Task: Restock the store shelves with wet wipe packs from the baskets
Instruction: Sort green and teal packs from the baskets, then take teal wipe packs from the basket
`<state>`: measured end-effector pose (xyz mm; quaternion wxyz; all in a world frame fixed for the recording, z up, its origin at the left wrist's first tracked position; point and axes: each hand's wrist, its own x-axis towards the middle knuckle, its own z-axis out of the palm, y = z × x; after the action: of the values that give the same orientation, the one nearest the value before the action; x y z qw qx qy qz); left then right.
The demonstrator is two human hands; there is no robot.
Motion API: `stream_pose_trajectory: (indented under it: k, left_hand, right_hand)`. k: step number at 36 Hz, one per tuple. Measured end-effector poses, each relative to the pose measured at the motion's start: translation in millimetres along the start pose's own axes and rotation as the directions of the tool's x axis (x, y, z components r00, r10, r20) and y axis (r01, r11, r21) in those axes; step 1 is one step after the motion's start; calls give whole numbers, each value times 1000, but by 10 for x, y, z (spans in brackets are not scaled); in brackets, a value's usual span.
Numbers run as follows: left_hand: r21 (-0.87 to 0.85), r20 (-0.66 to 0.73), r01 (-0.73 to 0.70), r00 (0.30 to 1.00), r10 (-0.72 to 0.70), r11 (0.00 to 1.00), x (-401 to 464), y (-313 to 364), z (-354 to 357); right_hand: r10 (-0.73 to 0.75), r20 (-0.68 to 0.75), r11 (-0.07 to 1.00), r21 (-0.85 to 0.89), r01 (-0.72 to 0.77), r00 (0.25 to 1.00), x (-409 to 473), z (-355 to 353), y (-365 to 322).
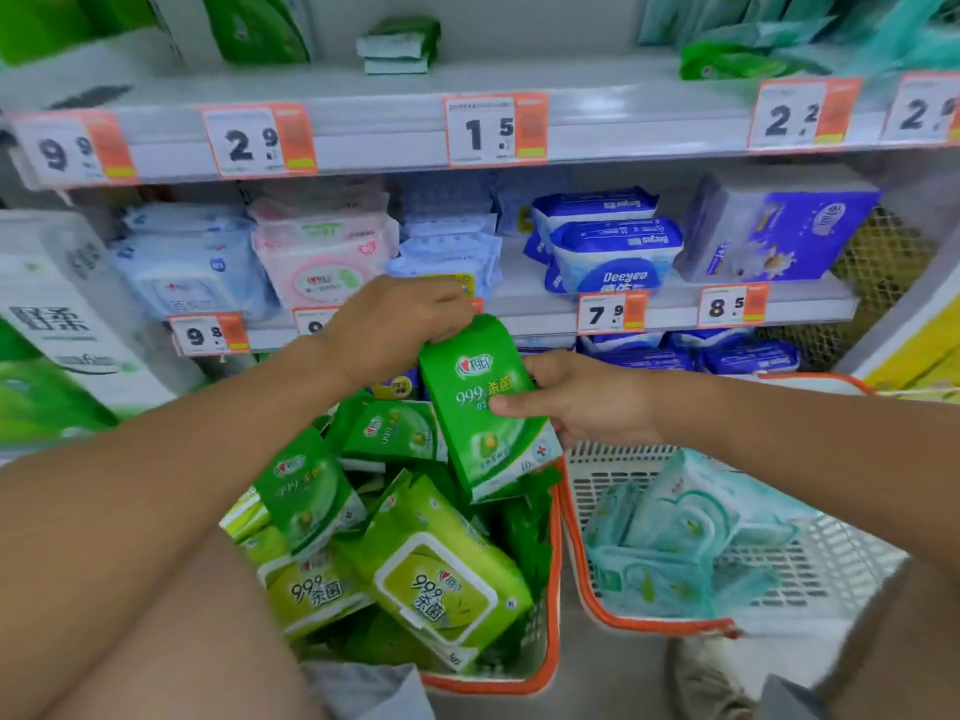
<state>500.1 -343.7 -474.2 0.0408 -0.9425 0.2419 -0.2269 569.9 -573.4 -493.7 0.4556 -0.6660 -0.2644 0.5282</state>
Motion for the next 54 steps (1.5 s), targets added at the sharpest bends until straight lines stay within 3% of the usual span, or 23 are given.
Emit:
stream_pose_trajectory:
  k: [2,5,7,10,14,16,18,21,23,25,27,28,29,31,33,36,38,40,44,46,49,54]
  left_hand:
    - [85,172,143,973,-155,986,-71,-139,-73]
    - [181,401,372,817,-413,911,-300,-372,-134]
    - [136,448,473,754,-480,870,-447,-442,-181]
    - [-7,508,591,697,-506,807,-568,-464,-208]
    - [-184,529,629,711,-463,755,-526,-377,-94]
    - [-257,515,614,740,-432,746,-397,-292,-56]
    - [-310,445,567,796,-411,763,-165,-216,-103]
    - [-411,212,469,883,-419,781,398,-160,-366]
    - [-465,-49,360,902,-430,809,862,-140,-618]
    - [-508,-250,279,857,-450,815,1339,-161,-862]
    - [-489,-297,285,834,-465,824,1780,-265,-977]
    - [-458,-256,328,842,-476,826,1989,-344,-977]
    - [-426,-180,384,851,-493,819,2181,-425,-943]
    - [-352,24,498,851,-525,792,2523,-499,-842]
    - [-275,200,586,810,-551,762,2802,-481,-738]
    - [-299,268,638,770,-579,710,3172,-429,-564]
    - [-347,299,667,745,-596,659,3400,-402,-412]
    - [-422,404,711,703,-585,563,3615,-366,-268]
    - [-499,546,769,637,-544,400,4004,-301,-45]
    - [-531,543,766,636,-548,362,4190,-282,78]
    - [-523,601,786,614,-512,329,4361,-282,199]
    - [-440,665,836,549,-507,328,4314,-526,260]
  right_hand:
    - [-23,-23,999,41,24,999,174,55,21]
    - [-73,-46,997,-39,72,996,471,80,85]
    - [-152,-91,931,-347,112,984,648,118,159]
    - [-226,-137,683,-728,57,964,885,183,390]
    - [31,-68,374,-925,-75,997,918,202,633]
    - [-28,-51,271,-962,-42,998,860,122,448]
    - [-102,-13,250,-968,13,995,732,8,28]
    - [-304,-62,250,-968,16,951,357,-361,-757]
    - [-564,-155,269,-963,3,811,-1,-742,-1174]
    - [-797,-271,319,-948,-4,540,-372,-1174,-1442]
    - [-858,-420,400,-908,-128,296,-687,-1618,-1594]
    - [-833,-499,447,-862,-241,239,-815,-1853,-1646]
    - [-788,-572,480,-803,-354,228,-911,-2090,-1675]
    - [-654,-716,541,-668,-511,245,-1067,-2520,-1695]
    - [-508,-821,610,-557,-564,261,-1191,-2864,-1687]
    - [-288,-868,707,-478,-521,405,-1278,-3209,-1614]
    - [-190,-856,658,-475,-584,482,-1226,-3326,-1558]
    - [-151,-852,575,-489,-656,502,-1114,-3403,-1546]
    - [-126,-784,568,-560,-604,608,-814,-3548,-1601]
    - [-138,-749,600,-584,-547,648,-665,-3614,-1647]
    - [-167,-759,656,-562,-504,629,-484,-3695,-1699]
    - [-143,-740,844,-438,-308,658,-328,-3771,-1736]
